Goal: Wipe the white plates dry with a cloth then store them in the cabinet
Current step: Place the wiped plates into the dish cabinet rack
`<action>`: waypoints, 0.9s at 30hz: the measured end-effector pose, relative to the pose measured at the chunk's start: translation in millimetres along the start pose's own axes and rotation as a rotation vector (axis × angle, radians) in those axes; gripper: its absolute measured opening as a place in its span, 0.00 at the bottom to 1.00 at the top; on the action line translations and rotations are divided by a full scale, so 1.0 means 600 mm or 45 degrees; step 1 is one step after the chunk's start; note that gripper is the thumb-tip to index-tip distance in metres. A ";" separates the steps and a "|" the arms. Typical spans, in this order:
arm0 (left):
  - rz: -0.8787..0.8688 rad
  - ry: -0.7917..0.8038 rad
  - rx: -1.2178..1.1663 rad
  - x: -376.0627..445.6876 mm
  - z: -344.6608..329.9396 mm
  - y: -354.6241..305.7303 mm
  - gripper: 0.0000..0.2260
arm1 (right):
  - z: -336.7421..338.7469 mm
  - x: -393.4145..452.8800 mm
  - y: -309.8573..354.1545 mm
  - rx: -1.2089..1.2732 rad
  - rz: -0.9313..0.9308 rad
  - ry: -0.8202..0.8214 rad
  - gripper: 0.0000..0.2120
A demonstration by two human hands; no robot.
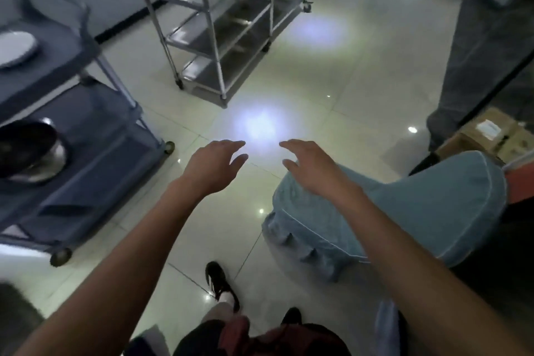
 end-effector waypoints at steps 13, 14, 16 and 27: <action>0.477 -0.242 -0.125 -0.086 0.234 0.509 0.20 | -0.127 0.323 0.515 -0.279 0.539 0.218 0.23; 0.499 -0.242 -0.115 -0.094 0.252 0.536 0.19 | -0.132 0.340 0.555 -0.304 0.575 0.220 0.24; 0.546 -0.237 -0.105 -0.113 0.284 0.589 0.19 | -0.141 0.369 0.633 -0.359 0.654 0.213 0.24; 0.845 -0.436 -0.247 -0.230 0.374 0.822 0.23 | -0.256 0.481 0.896 -0.309 0.918 0.358 0.25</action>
Point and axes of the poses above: each hand's wrist, its own x-axis towards the middle knuckle, its own z-axis out of the back of the hand, y = z × x, the point moved 10 cm from there along x, towards the middle knuckle, and after that the axes turned 10 degrees about -x, right-handed, at the moved point
